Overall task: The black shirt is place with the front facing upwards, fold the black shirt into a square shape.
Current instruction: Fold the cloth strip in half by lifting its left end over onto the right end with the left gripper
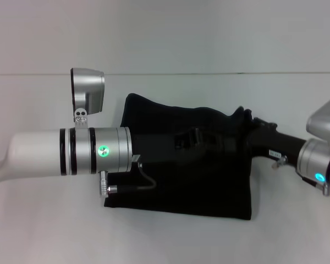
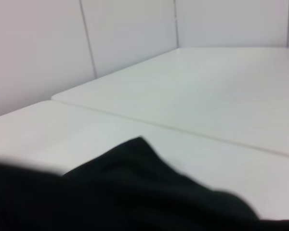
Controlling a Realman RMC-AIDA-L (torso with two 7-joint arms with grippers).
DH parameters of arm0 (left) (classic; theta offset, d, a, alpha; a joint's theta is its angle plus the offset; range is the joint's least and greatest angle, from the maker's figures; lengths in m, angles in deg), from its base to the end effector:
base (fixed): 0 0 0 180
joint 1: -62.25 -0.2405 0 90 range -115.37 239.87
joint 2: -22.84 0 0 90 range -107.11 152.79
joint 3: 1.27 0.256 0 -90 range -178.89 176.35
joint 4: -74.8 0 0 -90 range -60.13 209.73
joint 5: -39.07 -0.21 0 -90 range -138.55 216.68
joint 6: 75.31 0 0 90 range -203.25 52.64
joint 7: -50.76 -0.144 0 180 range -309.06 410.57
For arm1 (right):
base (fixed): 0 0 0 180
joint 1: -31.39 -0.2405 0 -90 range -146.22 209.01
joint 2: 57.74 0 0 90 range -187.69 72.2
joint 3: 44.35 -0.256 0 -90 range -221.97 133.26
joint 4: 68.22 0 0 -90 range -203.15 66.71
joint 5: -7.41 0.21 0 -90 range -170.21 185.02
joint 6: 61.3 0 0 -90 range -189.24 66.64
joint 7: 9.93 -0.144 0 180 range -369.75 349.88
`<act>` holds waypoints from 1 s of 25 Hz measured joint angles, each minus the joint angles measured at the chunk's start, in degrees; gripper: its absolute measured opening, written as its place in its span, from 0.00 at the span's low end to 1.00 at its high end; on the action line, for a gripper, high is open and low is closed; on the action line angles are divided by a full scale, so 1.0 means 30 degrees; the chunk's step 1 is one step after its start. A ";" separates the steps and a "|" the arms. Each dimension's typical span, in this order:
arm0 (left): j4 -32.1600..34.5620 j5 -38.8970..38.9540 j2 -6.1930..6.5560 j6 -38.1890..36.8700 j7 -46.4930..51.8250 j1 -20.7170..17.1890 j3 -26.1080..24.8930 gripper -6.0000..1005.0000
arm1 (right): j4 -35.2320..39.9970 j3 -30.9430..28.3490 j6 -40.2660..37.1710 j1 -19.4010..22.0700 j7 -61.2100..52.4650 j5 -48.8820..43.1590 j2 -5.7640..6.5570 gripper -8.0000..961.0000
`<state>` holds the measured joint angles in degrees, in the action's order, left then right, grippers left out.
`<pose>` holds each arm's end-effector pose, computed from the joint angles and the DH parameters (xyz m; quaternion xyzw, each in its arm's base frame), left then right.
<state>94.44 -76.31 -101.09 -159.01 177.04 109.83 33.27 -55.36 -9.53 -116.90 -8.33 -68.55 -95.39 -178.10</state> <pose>-0.1656 0.3544 -0.0811 0.7565 0.5764 0.2908 0.1044 0.2740 0.3804 -0.0647 -0.8925 0.2641 0.2049 0.3029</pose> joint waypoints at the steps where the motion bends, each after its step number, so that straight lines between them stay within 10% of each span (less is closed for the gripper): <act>1: 0.0003 -0.0020 0.0001 -0.0132 -0.0035 -0.0028 0.0013 0.03 | -0.0035 -0.0004 0.0291 -0.0213 0.0001 0.0291 0.0003 0.98; 19: -0.1299 0.0028 -0.0133 0.0713 -0.0281 0.0141 0.2229 0.03 | 0.0357 -0.0292 0.1097 0.0033 -0.0079 0.3486 0.0173 0.98; 25: -0.1851 0.0045 -0.0160 0.1288 -0.1356 0.0091 0.2230 0.04 | 0.0803 -0.3084 0.1485 0.0914 -0.0013 0.4007 0.0151 0.98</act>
<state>88.88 -76.18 -101.57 -155.15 172.98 110.10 39.96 -52.95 -18.78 -112.44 -5.59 -68.59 -83.37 -177.65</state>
